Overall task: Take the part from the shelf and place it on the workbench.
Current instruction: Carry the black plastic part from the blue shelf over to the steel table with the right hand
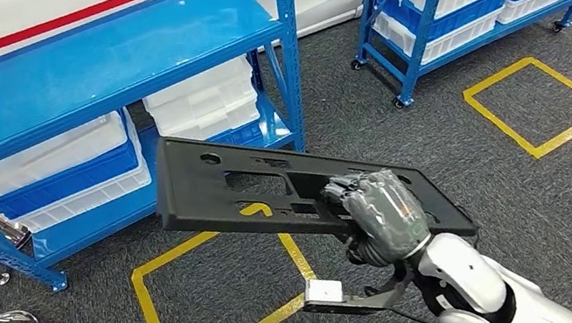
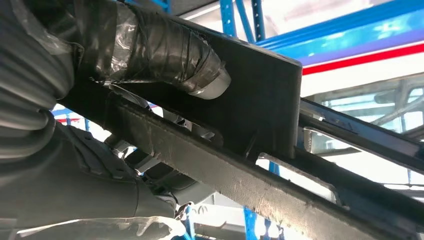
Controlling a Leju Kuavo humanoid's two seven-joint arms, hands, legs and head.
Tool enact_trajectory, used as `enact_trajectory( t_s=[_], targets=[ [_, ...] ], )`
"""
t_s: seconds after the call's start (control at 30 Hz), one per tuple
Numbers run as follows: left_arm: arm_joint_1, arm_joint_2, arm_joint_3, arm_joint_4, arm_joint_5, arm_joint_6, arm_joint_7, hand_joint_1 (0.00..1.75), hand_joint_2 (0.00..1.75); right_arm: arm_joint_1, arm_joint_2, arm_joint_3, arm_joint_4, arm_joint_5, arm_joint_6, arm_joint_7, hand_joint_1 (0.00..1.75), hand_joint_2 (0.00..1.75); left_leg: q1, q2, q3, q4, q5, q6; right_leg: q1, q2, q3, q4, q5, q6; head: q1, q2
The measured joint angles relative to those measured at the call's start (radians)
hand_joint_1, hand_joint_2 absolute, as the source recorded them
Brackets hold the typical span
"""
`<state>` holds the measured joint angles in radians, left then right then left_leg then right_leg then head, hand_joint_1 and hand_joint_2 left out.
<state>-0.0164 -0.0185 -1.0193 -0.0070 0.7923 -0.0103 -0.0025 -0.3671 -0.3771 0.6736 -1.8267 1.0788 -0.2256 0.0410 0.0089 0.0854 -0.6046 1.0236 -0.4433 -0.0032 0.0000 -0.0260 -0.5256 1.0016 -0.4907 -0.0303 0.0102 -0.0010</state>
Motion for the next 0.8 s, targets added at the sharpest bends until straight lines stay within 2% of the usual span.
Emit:
enact_trajectory(
  t_s=[0.03,0.1,0.13,0.17,0.2,0.23,0.27,0.33,0.37,0.4,0.47,0.53,0.6,0.63,0.67,0.7,0.73,0.77,0.8],
  targets=[
    [0.0,0.001,0.0,0.001,0.0,0.0,0.0,0.0,1.75,-0.02,0.028,0.012,0.022,0.009,0.002,0.01,1.75,1.75,0.001,-0.023,-0.011,0.026,-0.025,-0.004,-0.003,0.006,-0.005,-0.005,0.011,-0.009,0.0,0.0],
    [0.0,0.002,0.0,0.001,0.0,0.0,-0.001,0.0,1.75,-0.054,0.079,0.037,0.067,0.018,0.004,0.024,1.75,1.75,0.003,-0.07,-0.054,0.136,-0.103,-0.01,-0.005,0.02,-0.022,-0.006,0.027,-0.02,-0.001,0.0],
    [-0.001,0.002,0.0,0.001,-0.001,0.0,-0.001,0.0,1.75,-0.066,0.098,0.047,0.085,0.02,0.005,0.027,1.75,1.75,0.003,-0.078,-0.076,0.199,-0.134,-0.012,-0.004,0.026,-0.031,-0.004,0.033,-0.021,-0.001,0.0],
    [-0.002,0.002,0.0,0.001,-0.001,0.0,-0.001,0.0,1.75,-0.074,0.113,0.056,0.101,0.02,0.005,0.029,1.75,1.75,0.003,-0.081,-0.088,0.244,-0.148,-0.015,-0.003,0.034,-0.039,0.0,0.037,-0.021,-0.001,0.0],
    [-0.002,0.002,0.0,0.001,-0.001,0.0,-0.001,0.0,1.75,-0.078,0.123,0.063,0.113,0.02,0.005,0.03,1.75,1.75,0.003,-0.081,-0.084,0.253,-0.142,-0.016,-0.003,0.042,-0.047,0.005,0.039,-0.02,-0.001,0.0],
    [-0.002,0.002,0.0,0.001,-0.001,0.0,-0.001,0.0,1.75,-0.082,0.13,0.068,0.123,0.02,0.004,0.03,1.75,1.75,0.004,-0.083,-0.059,0.221,-0.118,-0.017,-0.004,0.05,-0.054,0.012,0.04,-0.019,-0.001,0.0],
    [-0.002,0.003,-0.001,0.001,-0.001,0.0,-0.001,0.0,1.75,-0.085,0.136,0.072,0.13,0.02,0.004,0.031,1.75,1.75,0.005,-0.089,-0.02,0.159,-0.088,-0.016,-0.005,0.059,-0.061,0.021,0.041,-0.017,-0.001,0.0],
    [0.001,0.003,-0.002,0.002,-0.004,0.001,0.0,0.0,1.75,-0.092,0.145,0.077,0.141,0.02,0.003,0.032,1.75,1.75,0.008,-0.12,0.052,0.042,-0.055,-0.012,-0.005,0.076,-0.078,0.038,0.042,-0.011,-0.001,0.0],
    [0.002,0.003,-0.003,0.003,-0.006,0.001,0.001,0.0,1.75,-0.096,0.149,0.08,0.145,0.02,0.003,0.034,1.75,1.75,0.009,-0.132,0.068,0.012,-0.053,-0.01,-0.005,0.085,-0.085,0.044,0.044,-0.005,0.0,0.0],
    [0.002,0.004,-0.005,0.003,-0.01,0.001,0.003,0.0,1.75,-0.1,0.152,0.082,0.15,0.02,0.002,0.036,1.75,1.75,0.008,-0.137,0.071,0.004,-0.057,-0.007,-0.005,0.093,-0.091,0.046,0.048,0.002,0.0,0.0],
    [-0.001,0.002,-0.011,0.003,-0.019,0.002,0.008,0.0,1.75,-0.11,0.155,0.087,0.159,0.021,0.002,0.044,1.75,1.75,0.01,-0.12,0.067,-0.004,-0.051,0.002,-0.005,0.107,-0.097,0.049,0.054,0.015,0.0,0.0],
    [-0.003,0.0,-0.018,0.003,-0.029,0.003,0.011,0.0,1.75,-0.125,0.155,0.088,0.169,0.025,0.003,0.052,1.75,1.75,0.013,-0.099,0.065,-0.013,-0.041,0.018,-0.005,0.086,-0.115,0.082,0.029,0.026,0.002,0.0],
    [-0.002,-0.001,-0.027,0.003,-0.038,0.005,0.012,0.0,1.75,-0.137,0.155,0.088,0.179,0.031,0.003,0.059,1.75,1.75,0.013,-0.078,0.059,-0.016,-0.034,0.028,-0.007,0.049,-0.16,0.186,-0.035,0.036,0.004,0.0],
    [-0.002,-0.001,-0.032,0.003,-0.043,0.006,0.012,0.0,1.75,-0.139,0.155,0.088,0.184,0.035,0.003,0.063,1.75,1.75,0.012,-0.067,0.055,-0.015,-0.032,0.03,-0.01,0.04,-0.186,0.25,-0.065,0.04,0.004,0.0],
    [-0.002,-0.001,-0.037,0.003,-0.047,0.007,0.011,0.0,1.75,-0.14,0.155,0.088,0.188,0.037,0.003,0.066,1.75,1.75,0.012,-0.057,0.051,-0.013,-0.031,0.03,-0.013,0.035,-0.204,0.297,-0.082,0.044,0.005,0.0],
    [-0.002,-0.001,-0.042,0.003,-0.052,0.008,0.01,0.0,1.75,-0.139,0.155,0.088,0.191,0.041,0.003,0.071,1.75,1.75,0.012,-0.047,0.047,-0.011,-0.03,0.029,-0.017,0.032,-0.205,0.311,-0.08,0.047,0.005,0.0],
    [-0.002,-0.001,-0.048,0.003,-0.058,0.008,0.009,0.0,1.75,-0.139,0.154,0.088,0.195,0.045,0.002,0.075,1.75,1.75,0.012,-0.036,0.045,-0.008,-0.03,0.028,-0.019,0.027,-0.187,0.288,-0.062,0.048,0.005,0.0],
    [-0.002,-0.001,-0.054,0.003,-0.064,0.008,0.007,0.0,1.75,-0.139,0.154,0.088,0.196,0.05,0.002,0.08,1.75,1.75,0.012,-0.027,0.044,-0.006,-0.03,0.027,-0.021,0.017,-0.151,0.229,-0.032,0.048,0.005,0.0],
    [-0.003,0.0,-0.06,0.003,-0.072,0.007,0.006,0.0,1.75,-0.14,0.154,0.087,0.198,0.057,0.002,0.084,1.75,1.75,0.011,-0.018,0.044,-0.005,-0.031,0.023,-0.02,-0.004,-0.111,0.159,-0.01,0.046,0.005,0.0]
  ],
)
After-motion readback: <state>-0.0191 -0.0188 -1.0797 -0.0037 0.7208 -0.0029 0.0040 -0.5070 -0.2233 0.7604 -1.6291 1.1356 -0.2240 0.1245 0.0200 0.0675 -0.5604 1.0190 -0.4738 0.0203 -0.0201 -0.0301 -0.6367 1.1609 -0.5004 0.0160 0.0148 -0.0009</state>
